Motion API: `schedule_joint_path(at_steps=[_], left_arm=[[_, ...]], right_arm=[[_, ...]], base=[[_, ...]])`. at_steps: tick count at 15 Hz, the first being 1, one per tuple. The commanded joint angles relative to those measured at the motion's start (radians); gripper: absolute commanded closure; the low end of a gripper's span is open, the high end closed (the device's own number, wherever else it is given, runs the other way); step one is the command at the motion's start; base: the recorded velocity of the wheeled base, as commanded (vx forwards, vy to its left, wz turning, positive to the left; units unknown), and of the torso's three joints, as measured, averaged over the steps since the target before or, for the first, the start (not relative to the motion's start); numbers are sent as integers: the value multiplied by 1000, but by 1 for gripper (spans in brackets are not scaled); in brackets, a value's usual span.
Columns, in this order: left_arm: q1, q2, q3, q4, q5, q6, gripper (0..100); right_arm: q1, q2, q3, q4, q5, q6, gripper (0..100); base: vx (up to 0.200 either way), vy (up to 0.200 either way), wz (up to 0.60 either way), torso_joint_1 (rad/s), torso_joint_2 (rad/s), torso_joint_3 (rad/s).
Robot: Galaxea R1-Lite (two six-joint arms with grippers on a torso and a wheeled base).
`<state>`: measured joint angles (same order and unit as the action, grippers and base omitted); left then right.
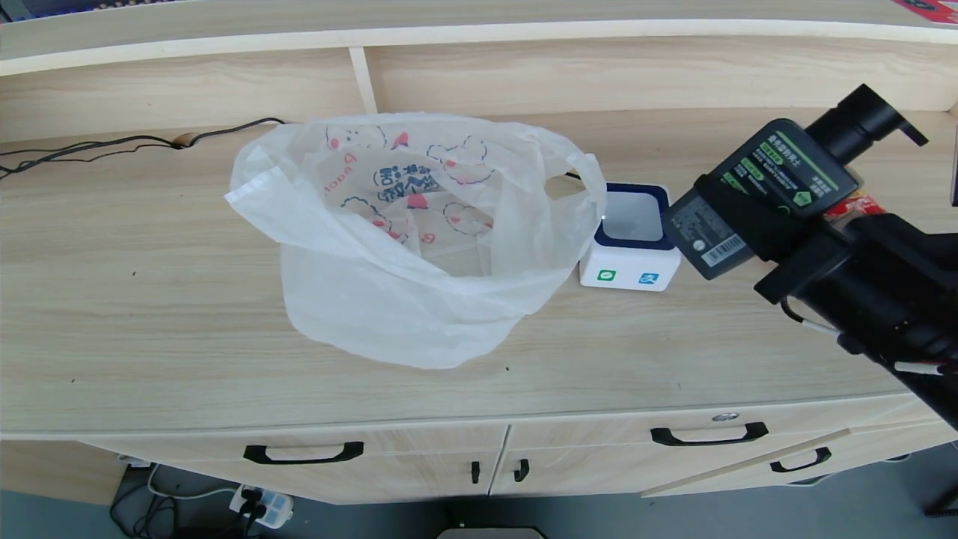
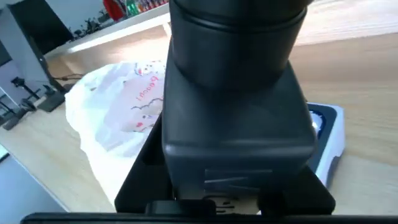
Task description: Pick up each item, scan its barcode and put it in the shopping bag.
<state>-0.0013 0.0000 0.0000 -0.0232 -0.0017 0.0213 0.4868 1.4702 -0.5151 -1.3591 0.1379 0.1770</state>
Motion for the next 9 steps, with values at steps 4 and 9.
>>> schedule_joint_path(at_steps=[4,9], left_arm=[[0,2,0,2,0,0,0],[-2,2,0,0,0,0,0]], right_arm=[[188,-64,-11,9,12,205,100],[467,-77,-74,91,14,352,100]], base=[[0,0,0,0,0,0],[0,0,0,0,0,0]])
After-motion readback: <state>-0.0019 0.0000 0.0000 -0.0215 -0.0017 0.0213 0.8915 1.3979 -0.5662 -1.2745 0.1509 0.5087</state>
